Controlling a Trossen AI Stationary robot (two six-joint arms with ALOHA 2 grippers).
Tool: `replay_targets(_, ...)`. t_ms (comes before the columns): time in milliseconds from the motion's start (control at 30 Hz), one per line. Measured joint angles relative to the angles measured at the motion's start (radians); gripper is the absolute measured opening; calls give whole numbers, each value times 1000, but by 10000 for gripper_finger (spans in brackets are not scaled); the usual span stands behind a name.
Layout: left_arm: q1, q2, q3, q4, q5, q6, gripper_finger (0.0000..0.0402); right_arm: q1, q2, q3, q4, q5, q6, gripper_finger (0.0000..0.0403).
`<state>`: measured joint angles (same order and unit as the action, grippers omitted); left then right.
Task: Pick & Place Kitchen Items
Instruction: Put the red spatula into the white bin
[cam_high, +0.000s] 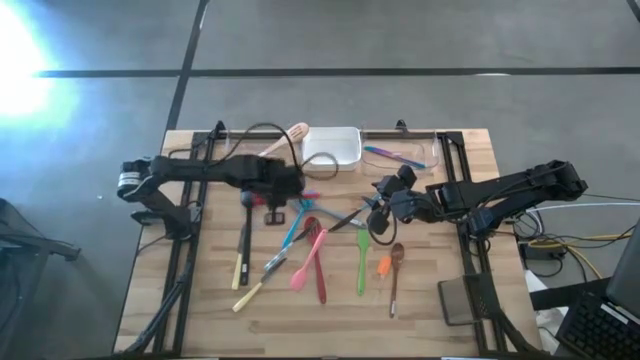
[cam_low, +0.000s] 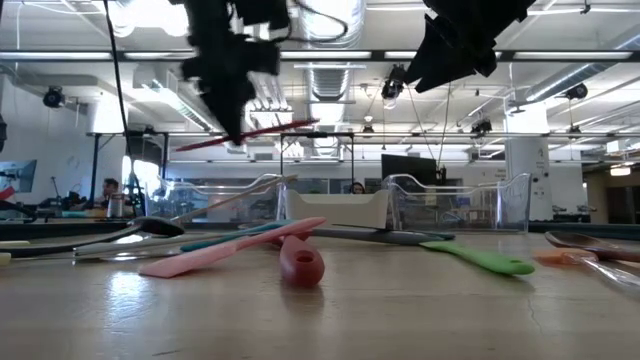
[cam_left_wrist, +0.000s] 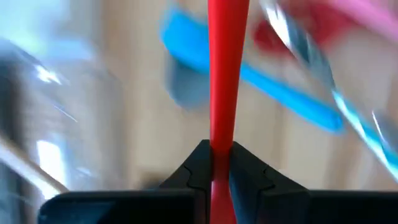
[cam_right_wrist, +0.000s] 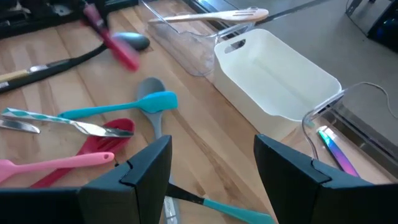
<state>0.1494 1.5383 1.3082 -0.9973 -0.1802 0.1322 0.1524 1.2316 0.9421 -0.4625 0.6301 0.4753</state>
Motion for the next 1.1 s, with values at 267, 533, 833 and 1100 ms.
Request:
replay_targets(267,111,0,103,309,-1,26,33,0,-40,0,-179,-1,129,219)
replay_targets(533,249,18,103,636,151,23,33,2,-92,-13,-249,70,177,219)
replay_targets(833,343,135,99,760,216,100,33,2,-107,-15,-255,137,169,219)
replay_targets(1100,389,294,177,799,251,102,33,2,-106,-15,-265,158,168,219)
